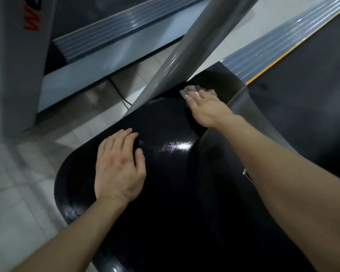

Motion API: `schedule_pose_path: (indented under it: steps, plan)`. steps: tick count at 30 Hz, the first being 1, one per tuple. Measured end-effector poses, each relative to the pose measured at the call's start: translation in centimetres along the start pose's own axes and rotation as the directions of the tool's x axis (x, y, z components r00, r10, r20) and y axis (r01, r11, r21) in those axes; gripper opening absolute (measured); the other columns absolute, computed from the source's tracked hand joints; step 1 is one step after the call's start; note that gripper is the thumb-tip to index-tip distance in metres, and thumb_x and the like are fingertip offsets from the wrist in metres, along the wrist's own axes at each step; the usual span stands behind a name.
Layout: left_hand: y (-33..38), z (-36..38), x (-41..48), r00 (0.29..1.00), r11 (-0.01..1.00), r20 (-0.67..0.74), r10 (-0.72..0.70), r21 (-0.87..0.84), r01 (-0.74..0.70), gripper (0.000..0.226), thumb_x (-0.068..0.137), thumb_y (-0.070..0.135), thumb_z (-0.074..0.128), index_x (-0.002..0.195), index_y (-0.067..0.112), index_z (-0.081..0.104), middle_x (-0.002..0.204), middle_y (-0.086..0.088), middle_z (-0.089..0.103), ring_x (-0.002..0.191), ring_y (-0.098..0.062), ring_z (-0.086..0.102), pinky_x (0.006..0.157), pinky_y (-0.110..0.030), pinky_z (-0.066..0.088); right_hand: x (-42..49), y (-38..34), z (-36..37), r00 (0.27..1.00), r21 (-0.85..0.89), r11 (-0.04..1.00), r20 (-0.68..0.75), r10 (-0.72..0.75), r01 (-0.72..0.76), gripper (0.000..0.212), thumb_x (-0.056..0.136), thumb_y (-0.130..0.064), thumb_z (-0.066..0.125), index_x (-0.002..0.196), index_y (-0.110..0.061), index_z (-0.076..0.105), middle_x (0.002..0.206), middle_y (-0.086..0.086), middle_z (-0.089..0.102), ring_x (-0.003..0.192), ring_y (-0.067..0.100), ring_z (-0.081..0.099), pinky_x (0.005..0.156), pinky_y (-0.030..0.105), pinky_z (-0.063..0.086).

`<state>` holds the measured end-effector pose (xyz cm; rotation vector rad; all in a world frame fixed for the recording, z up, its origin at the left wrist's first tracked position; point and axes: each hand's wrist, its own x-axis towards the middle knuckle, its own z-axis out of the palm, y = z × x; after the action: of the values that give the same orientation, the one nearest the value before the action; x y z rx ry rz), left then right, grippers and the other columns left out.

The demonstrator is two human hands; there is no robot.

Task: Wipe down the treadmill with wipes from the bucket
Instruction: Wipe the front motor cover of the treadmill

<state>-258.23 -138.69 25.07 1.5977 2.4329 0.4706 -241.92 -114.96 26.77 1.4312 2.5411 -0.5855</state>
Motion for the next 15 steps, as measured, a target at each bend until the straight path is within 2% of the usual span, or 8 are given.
schedule_pose_path:
  steps: [2, 5, 6, 8, 10, 11, 13, 15]
  plan:
    - [0.0, 0.0, 0.1, 1.000, 1.000, -0.004, 0.017, -0.002, -0.017, 0.048, 0.105, 0.036, 0.043, 0.145, 0.014, 0.059, 0.154, -0.002, 0.055, 0.148, -0.021, 0.044, 0.129, -0.043, 0.027, -1.5, -4.2, 1.3, 0.975, 0.043, 0.977, 0.068, -0.213, 0.211, 0.058, 0.110, -0.059, 0.020, 0.157, -0.035, 0.044, 0.166, 0.004, 0.040, 0.154, 0.029, 0.034, 0.126, 0.037, 0.020]
    - [0.0, -0.1, 0.2, 1.000, 1.000, 0.010, 0.022, 0.000, -0.022, 0.047, 0.105, 0.035, 0.044, 0.144, 0.014, 0.059, 0.153, -0.002, 0.056, 0.146, -0.021, 0.045, 0.128, -0.044, 0.028, -3.4, -5.1, 2.3, 0.799, 0.172, 0.813, 0.158, -0.580, 0.556, 0.056, 0.110, -0.060, 0.024, 0.159, -0.041, 0.042, 0.170, -0.010, 0.035, 0.158, 0.009, 0.027, 0.130, 0.028, 0.014]
    - [0.0, -0.1, 0.2, 1.000, 1.000, 0.018, 0.017, 0.000, -0.017, 0.046, 0.105, 0.035, 0.043, 0.143, 0.015, 0.059, 0.154, -0.001, 0.055, 0.147, -0.021, 0.045, 0.128, -0.043, 0.028, -1.8, -2.6, 2.0, 0.833, 0.123, 0.841, 0.124, -0.540, 0.527, 0.059, 0.109, -0.060, 0.020, 0.159, -0.038, 0.043, 0.170, -0.008, 0.037, 0.157, 0.010, 0.028, 0.130, 0.029, 0.014]
    - [-0.1, -0.1, 0.2, 0.999, 1.000, 0.033, 0.009, -0.009, -0.009, 0.046, 0.106, 0.036, 0.042, 0.144, 0.015, 0.059, 0.155, -0.001, 0.054, 0.148, -0.020, 0.043, 0.129, -0.043, 0.027, 1.9, 3.0, 0.2, 0.988, 0.037, 0.987, 0.014, -0.157, 0.156, 0.070, 0.106, -0.060, 0.012, 0.162, -0.029, 0.039, 0.169, 0.006, 0.037, 0.158, 0.025, 0.029, 0.130, 0.038, 0.015]
    - [0.0, 0.0, 0.3, 0.998, 1.000, 0.055, 0.003, -0.012, -0.002, 0.047, 0.106, 0.037, 0.041, 0.145, 0.015, 0.058, 0.156, -0.001, 0.053, 0.149, -0.020, 0.043, 0.129, -0.044, 0.027, 3.2, 5.2, -0.3, 0.980, -0.016, 0.981, -0.036, 0.194, -0.195, 0.067, 0.108, -0.057, 0.015, 0.162, -0.023, 0.036, 0.168, 0.018, 0.034, 0.157, 0.037, 0.028, 0.128, 0.042, 0.014]
    - [0.0, 0.0, 0.4, 0.997, 1.000, 0.071, -0.003, -0.009, 0.004, 0.048, 0.106, 0.037, 0.040, 0.145, 0.016, 0.058, 0.157, -0.001, 0.053, 0.150, -0.021, 0.042, 0.129, -0.045, 0.027, 2.3, 4.1, 0.3, 0.983, -0.002, 0.984, -0.047, 0.176, -0.176, 0.066, 0.109, -0.059, 0.018, 0.160, -0.023, 0.040, 0.166, 0.020, 0.036, 0.155, 0.036, 0.030, 0.127, 0.040, 0.014]
    - [0.1, -0.3, 0.2, 0.996, 1.000, 0.086, -0.009, 0.011, 0.009, 0.049, 0.104, 0.037, 0.041, 0.144, 0.015, 0.060, 0.156, -0.002, 0.055, 0.148, -0.023, 0.045, 0.125, -0.048, 0.032, -2.7, 0.1, 1.2, 0.975, 0.090, 0.972, -0.061, -0.213, 0.218, 0.060, 0.112, -0.057, 0.026, 0.153, -0.024, 0.052, 0.162, 0.011, 0.046, 0.151, 0.025, 0.037, 0.125, 0.030, 0.015]
    - [0.3, -1.1, 0.8, 0.995, 1.000, 0.104, -0.009, 0.029, 0.006, 0.049, 0.099, 0.038, 0.044, 0.137, 0.014, 0.064, 0.147, -0.005, 0.062, 0.138, -0.026, 0.053, 0.116, -0.050, 0.040, -6.6, -0.5, 2.2, 0.859, 0.123, 0.851, -0.031, -0.511, 0.511, 0.049, 0.114, -0.047, 0.036, 0.155, -0.026, 0.053, 0.166, 0.002, 0.044, 0.155, 0.015, 0.034, 0.128, 0.026, 0.013]
